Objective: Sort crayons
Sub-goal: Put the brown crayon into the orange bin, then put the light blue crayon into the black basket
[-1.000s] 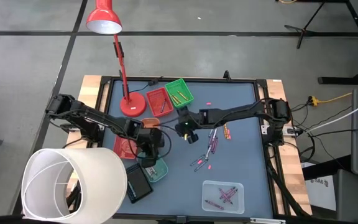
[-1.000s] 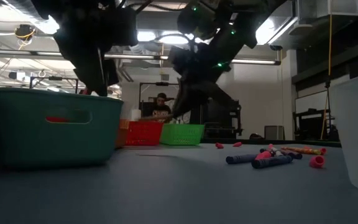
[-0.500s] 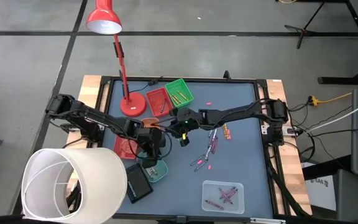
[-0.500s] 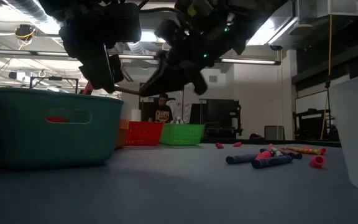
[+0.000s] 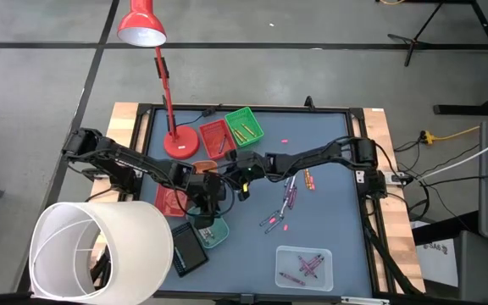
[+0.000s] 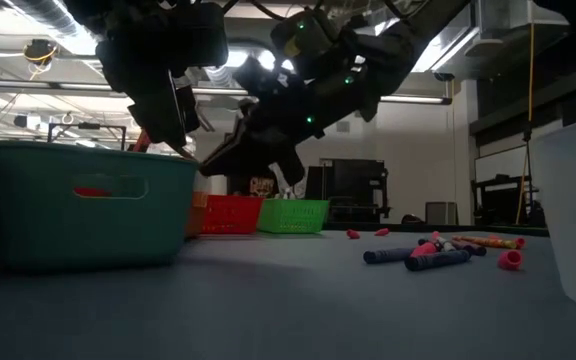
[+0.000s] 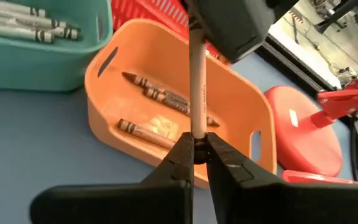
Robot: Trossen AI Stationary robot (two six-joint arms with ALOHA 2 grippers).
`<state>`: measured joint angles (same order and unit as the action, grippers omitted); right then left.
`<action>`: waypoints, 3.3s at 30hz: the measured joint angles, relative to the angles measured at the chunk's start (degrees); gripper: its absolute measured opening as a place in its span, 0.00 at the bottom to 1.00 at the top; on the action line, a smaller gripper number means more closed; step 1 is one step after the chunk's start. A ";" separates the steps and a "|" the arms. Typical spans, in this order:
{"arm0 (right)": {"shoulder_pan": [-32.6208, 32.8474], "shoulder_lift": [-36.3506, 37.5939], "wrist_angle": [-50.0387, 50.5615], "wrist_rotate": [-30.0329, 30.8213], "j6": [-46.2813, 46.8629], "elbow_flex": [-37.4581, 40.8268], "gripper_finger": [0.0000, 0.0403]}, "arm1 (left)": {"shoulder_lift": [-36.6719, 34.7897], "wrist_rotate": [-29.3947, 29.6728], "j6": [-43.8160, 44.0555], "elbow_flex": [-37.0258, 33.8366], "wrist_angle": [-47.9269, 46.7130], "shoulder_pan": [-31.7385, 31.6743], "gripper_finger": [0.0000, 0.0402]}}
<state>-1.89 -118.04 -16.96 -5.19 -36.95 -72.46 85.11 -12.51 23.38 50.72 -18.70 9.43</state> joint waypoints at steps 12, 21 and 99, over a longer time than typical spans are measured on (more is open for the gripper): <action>0.01 0.00 -0.18 0.34 0.72 0.01 0.22 | 0.01 0.04 -0.04 0.00 0.02 -0.02 0.27; 0.04 0.04 1.25 3.25 0.87 0.00 0.27 | 0.01 0.07 -0.04 0.00 0.00 -0.02 0.27; -0.02 35.05 41.86 14.85 6.36 29.50 0.27 | 18.74 24.44 -19.45 0.04 58.77 -7.65 0.27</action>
<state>-1.91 -82.99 24.90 9.66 -30.59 -42.96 103.85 11.92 3.92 50.76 40.07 1.78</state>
